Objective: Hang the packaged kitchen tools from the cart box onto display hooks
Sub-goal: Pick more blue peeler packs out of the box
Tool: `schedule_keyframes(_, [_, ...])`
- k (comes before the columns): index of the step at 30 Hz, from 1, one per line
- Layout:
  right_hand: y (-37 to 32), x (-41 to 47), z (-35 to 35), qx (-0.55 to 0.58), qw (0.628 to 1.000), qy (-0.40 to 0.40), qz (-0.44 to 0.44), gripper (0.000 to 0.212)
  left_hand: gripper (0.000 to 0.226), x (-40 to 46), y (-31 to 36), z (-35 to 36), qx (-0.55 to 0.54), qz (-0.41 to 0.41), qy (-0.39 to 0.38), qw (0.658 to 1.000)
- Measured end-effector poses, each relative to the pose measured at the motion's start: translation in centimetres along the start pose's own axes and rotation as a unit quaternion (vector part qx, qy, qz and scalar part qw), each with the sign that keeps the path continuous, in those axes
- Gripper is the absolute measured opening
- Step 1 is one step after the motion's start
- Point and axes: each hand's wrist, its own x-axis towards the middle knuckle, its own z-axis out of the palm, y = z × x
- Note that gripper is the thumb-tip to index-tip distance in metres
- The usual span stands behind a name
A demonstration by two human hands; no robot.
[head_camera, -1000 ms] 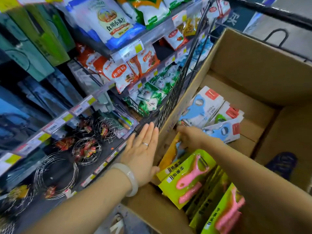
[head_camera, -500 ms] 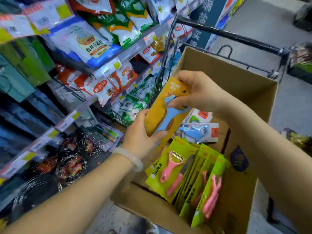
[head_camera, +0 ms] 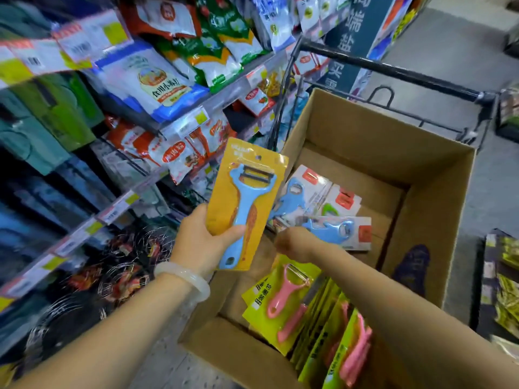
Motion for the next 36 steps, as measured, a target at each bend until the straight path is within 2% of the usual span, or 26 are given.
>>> schedule_keyframes(2, [-0.3,3.0,3.2,-0.068,0.996,-0.054,-0.002,0.017,0.022,-0.3,-1.5,-0.2,-0.001,-0.022,0.004,1.0])
schedule_keyframes(4, [-0.3,5.4,5.2,-0.108,0.993,-0.052,0.015,0.016,0.023,-0.4,-2.6,-0.4,-0.005,-0.036,0.011,0.999])
schedule_keyframes(8, [0.0,8.1,7.1,-0.159,0.985,-0.031,0.062,0.032,0.025,0.0,-4.2,-0.6,0.003,-0.048,0.034,0.998])
schedule_keyframes(15, [1.4,9.4,6.6,-0.235,0.969,-0.065,0.041,0.032,0.026,0.4,-4.9,0.0,0.018,-0.087,0.048,0.995])
schedule_keyframes(17, [1.7,9.5,6.0,-0.201,0.973,-0.105,0.035,0.032,0.025,0.3,-4.9,0.1,0.009,-0.107,0.052,0.993])
schedule_keyframes(21, [2.0,7.8,3.5,-0.164,0.97,-0.179,-0.031,0.037,0.025,0.3,-4.7,0.1,0.014,-0.118,0.047,0.992])
schedule_keyframes(25, [3.4,4.4,0.2,-0.061,0.969,-0.217,-0.102,0.01,0.025,0.0,-4.1,0.2,0.038,-0.11,0.039,0.992])
schedule_keyframes(27, [4.3,2.7,-0.9,-0.009,0.968,-0.221,-0.122,0.014,0.024,-0.2,-3.8,0.2,0.039,-0.107,0.04,0.993])
schedule_keyframes(32, [6.1,-2.7,-6.8,0.163,0.959,-0.161,-0.167,0.016,0.024,-1.3,-3.6,0.3,0.039,-0.101,0.038,0.993])
schedule_keyframes(34, [5.8,-4.8,-9.3,0.25,0.946,-0.084,-0.188,0.005,0.024,-1.8,-3.6,0.4,0.034,-0.092,0.04,0.994])
schedule_keyframes(36, [5.1,-6.5,-11.4,0.341,0.917,0.001,-0.206,0.034,0.024,-2.3,-3.3,0.2,0.027,-0.081,0.051,0.995])
